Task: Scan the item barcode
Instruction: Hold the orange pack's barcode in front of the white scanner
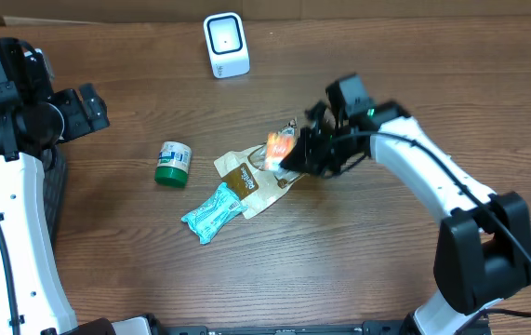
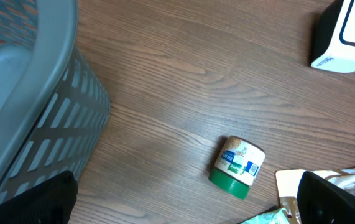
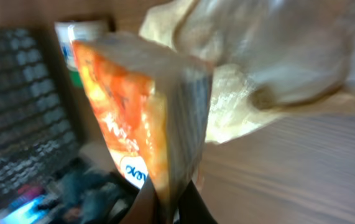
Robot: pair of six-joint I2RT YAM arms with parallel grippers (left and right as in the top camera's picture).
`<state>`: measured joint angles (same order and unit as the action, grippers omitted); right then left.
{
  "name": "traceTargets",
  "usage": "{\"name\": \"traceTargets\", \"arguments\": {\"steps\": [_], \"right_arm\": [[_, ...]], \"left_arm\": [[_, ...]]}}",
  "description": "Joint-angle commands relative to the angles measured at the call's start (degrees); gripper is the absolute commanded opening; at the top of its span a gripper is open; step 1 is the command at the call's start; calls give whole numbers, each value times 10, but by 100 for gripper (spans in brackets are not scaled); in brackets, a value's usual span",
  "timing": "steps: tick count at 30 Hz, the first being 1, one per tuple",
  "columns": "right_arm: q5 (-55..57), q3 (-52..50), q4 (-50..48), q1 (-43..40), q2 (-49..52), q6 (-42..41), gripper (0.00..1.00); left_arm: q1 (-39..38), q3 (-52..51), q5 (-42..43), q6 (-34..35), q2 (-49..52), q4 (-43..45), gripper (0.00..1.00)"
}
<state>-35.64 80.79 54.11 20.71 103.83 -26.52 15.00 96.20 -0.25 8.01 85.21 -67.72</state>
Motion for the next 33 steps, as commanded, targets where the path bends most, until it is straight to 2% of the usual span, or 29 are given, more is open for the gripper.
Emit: {"name": "traceTargets", "arguments": {"steps": [1, 4, 8, 15, 20, 26, 30, 33], "right_arm": [[204, 127, 50, -2, -8, 60, 4], [303, 216, 80, -1, -8, 63, 4], [443, 294, 51, 15, -5, 114, 4], [585, 310, -86, 80, 27, 209, 4], [684, 310, -213, 121, 115, 349, 4], [724, 310, -387, 143, 237, 606, 4], [720, 310, -457, 144, 290, 697, 4], [687, 310, -469, 144, 314, 741, 4]], "left_arm": [[0, -1, -3, -3, -9, 2, 100], [0, -1, -3, -3, -9, 2, 100], [0, -1, -3, -3, -9, 2, 100], [0, -1, -3, -3, -9, 2, 99], [0, -1, -3, -3, -9, 2, 100], [0, -1, -3, -3, -9, 2, 100], [0, -1, -3, -3, -9, 2, 100], [0, -1, -3, -3, -9, 2, 100]]}}
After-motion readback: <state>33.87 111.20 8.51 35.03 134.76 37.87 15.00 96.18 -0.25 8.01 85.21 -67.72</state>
